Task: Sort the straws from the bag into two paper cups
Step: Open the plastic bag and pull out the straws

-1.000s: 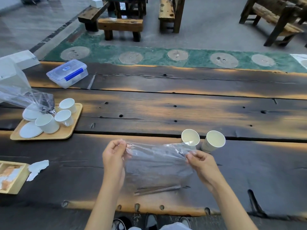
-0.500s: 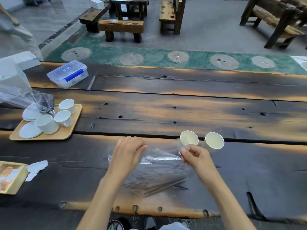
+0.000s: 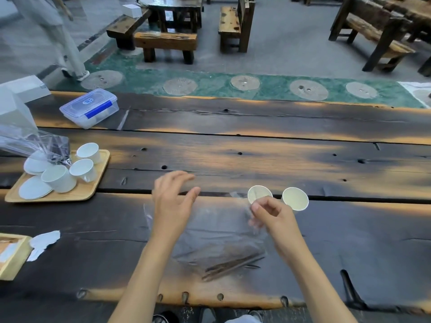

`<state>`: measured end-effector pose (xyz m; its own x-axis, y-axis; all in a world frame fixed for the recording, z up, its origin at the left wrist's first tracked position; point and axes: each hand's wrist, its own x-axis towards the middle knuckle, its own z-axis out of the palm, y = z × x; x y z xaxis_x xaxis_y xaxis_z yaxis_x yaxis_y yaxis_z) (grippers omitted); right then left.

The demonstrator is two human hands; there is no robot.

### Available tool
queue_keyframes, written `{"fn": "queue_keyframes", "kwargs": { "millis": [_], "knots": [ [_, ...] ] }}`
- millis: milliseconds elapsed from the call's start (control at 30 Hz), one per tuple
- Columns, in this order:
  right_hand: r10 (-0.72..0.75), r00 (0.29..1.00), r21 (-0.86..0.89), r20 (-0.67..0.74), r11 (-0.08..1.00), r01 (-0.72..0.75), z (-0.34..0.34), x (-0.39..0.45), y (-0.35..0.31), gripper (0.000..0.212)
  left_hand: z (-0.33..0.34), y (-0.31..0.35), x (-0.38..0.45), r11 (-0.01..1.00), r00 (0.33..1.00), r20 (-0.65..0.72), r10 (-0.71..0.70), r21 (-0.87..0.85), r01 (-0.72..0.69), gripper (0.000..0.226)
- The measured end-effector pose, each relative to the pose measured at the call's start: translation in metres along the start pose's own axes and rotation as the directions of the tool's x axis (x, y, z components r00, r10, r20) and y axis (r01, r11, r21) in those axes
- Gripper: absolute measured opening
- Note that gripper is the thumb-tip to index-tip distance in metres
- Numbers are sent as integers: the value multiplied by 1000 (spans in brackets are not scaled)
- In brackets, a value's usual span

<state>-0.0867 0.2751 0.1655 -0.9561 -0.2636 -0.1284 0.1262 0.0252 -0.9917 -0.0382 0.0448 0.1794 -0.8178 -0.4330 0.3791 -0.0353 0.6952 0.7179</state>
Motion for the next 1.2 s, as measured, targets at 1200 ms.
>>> {"fn": "queue_keyframes", "kwargs": {
  "millis": [1200],
  "knots": [
    [-168,985,-306,-30,940,151,-47,10,-58,38,2,-127,-74,99,640,535,-551,-720,687,13]
  ]
}}
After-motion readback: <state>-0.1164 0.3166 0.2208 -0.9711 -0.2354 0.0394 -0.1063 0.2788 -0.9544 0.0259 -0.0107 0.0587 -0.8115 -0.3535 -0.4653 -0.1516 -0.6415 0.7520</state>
